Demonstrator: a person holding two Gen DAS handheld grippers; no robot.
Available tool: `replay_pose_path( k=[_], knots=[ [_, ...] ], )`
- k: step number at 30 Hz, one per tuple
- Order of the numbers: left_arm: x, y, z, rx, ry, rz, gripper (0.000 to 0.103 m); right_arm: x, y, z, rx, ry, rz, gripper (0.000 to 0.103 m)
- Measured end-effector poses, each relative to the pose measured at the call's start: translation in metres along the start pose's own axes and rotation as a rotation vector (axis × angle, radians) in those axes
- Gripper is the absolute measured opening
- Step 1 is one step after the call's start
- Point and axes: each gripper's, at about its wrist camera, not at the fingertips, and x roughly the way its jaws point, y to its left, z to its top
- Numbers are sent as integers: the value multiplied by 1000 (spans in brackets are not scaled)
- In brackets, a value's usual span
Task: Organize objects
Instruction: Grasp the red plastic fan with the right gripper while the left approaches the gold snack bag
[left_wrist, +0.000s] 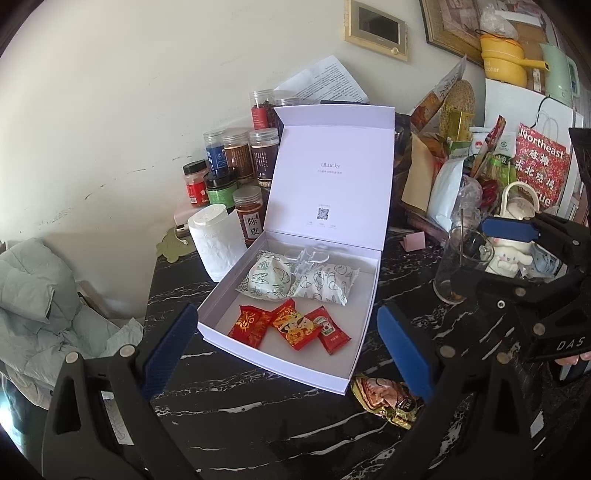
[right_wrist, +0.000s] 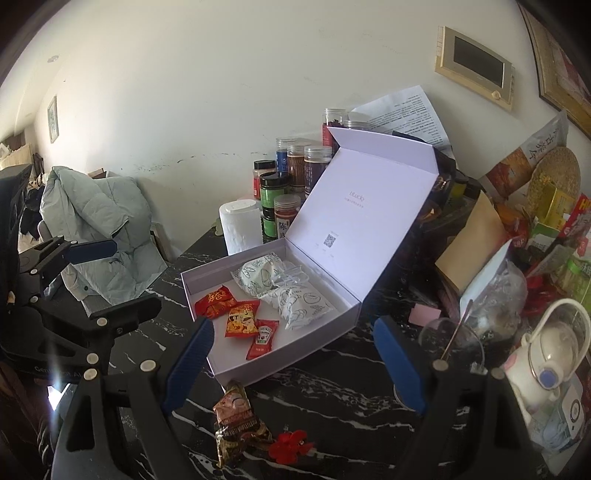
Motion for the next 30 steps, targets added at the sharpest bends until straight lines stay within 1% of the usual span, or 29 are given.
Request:
replay_pose_path(
  k=[2,5,8,10,12,20,25,30],
  knots=[
    [-3,-7,-5,17,2,8,98,-3,-1,-7,4,10,-10,89],
    [-5,-17,-14,23,15,-7,98,-8,-4,-17,15,19,-7,89],
    [-5,-24,-22,16,30,-37,98,-11,-5,-29,17,29,-9,89],
    [-4,-29,-29,12,38,-70,98,-13,-5,-37,14,39,-11,89],
    [-1,-34,-36,6,55,-85,98,-15,-5,-45,10,45,-13,89],
    [6,-48,-65,-5,102,-139,98,-16,-3,-77,20,77,19,89],
    [13,-54,-78,-13,138,-155,98,-10,-2,-94,23,105,41,89],
    [20,-61,-90,6,161,-175,98,-2,-4,-111,33,134,56,89]
  ],
)
